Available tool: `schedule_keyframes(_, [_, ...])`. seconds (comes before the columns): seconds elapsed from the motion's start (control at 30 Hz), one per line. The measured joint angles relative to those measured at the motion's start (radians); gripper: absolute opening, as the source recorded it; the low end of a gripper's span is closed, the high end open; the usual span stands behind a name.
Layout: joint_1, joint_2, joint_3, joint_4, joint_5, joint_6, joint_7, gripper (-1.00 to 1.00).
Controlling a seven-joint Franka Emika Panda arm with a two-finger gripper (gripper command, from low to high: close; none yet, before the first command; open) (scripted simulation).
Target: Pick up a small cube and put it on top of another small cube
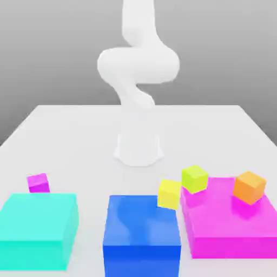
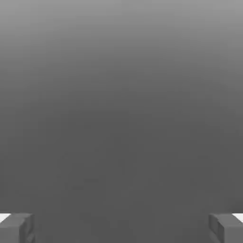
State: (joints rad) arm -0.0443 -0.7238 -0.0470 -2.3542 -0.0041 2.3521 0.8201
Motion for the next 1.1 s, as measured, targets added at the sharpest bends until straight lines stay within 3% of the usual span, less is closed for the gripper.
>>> schedule_keyframes(0.63, [-0.420,0.709,-0.399,-0.454,0.022,0.470,0.138,0.00])
schedule_keyframes(0.77, [-0.477,0.840,-0.330,-0.450,0.184,0.563,0.024,0.00])
schedule_keyframes(0.9, [-0.613,0.964,-0.155,-0.424,0.347,0.657,-0.096,0.00])
schedule_keyframes(0.93, [-0.650,0.989,-0.114,-0.420,0.366,0.678,-0.110,-1.00])
schedule_keyframes(1.1, [-0.650,0.989,-0.114,-0.420,0.363,0.678,-0.108,-1.00])
